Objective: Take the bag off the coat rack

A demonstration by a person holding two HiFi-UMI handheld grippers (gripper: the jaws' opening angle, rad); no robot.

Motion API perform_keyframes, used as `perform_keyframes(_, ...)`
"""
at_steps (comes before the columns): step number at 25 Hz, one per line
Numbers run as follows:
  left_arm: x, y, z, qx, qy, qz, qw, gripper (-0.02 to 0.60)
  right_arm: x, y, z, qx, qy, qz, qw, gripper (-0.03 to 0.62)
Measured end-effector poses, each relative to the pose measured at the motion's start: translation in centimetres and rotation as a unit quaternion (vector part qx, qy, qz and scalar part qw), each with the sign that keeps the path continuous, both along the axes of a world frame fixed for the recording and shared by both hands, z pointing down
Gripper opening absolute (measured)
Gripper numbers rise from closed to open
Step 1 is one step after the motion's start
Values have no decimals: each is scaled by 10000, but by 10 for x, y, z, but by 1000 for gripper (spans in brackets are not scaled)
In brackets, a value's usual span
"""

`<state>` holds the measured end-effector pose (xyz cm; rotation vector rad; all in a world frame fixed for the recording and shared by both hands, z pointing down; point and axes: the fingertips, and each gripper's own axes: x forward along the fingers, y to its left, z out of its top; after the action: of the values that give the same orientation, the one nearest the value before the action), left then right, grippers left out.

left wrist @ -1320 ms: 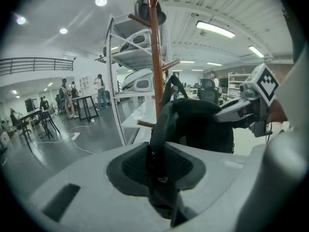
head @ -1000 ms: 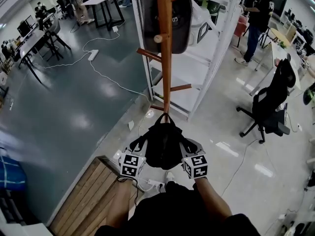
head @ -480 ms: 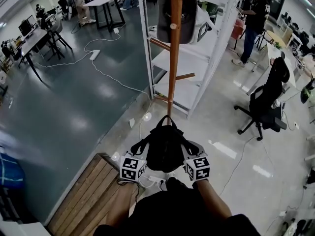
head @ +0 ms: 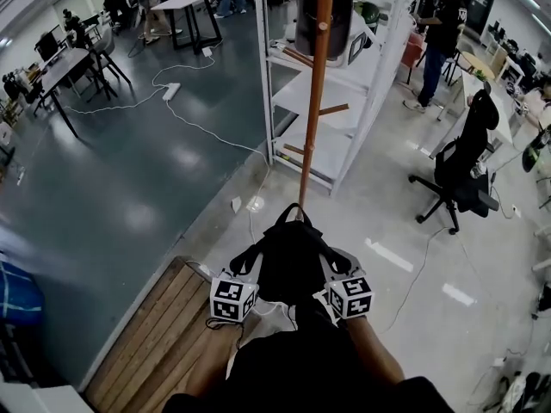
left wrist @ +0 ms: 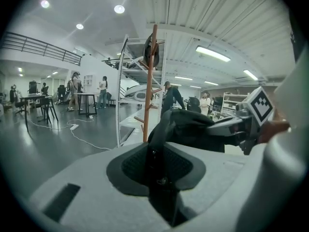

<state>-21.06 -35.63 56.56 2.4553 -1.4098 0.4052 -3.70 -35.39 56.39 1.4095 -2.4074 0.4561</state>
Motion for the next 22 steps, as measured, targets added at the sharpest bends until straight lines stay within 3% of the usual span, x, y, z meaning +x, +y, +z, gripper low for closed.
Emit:
perform_keyframes(12, -16, 107, -9, -1, 196, 13, 9998, 89, -16, 113, -3, -160, -36, 115, 9998, 67)
perform_keyframes(22, 17, 173, -7, -146, 347, -25, 9993, 89, 18, 178, -2, -227, -74, 79, 9997, 67)
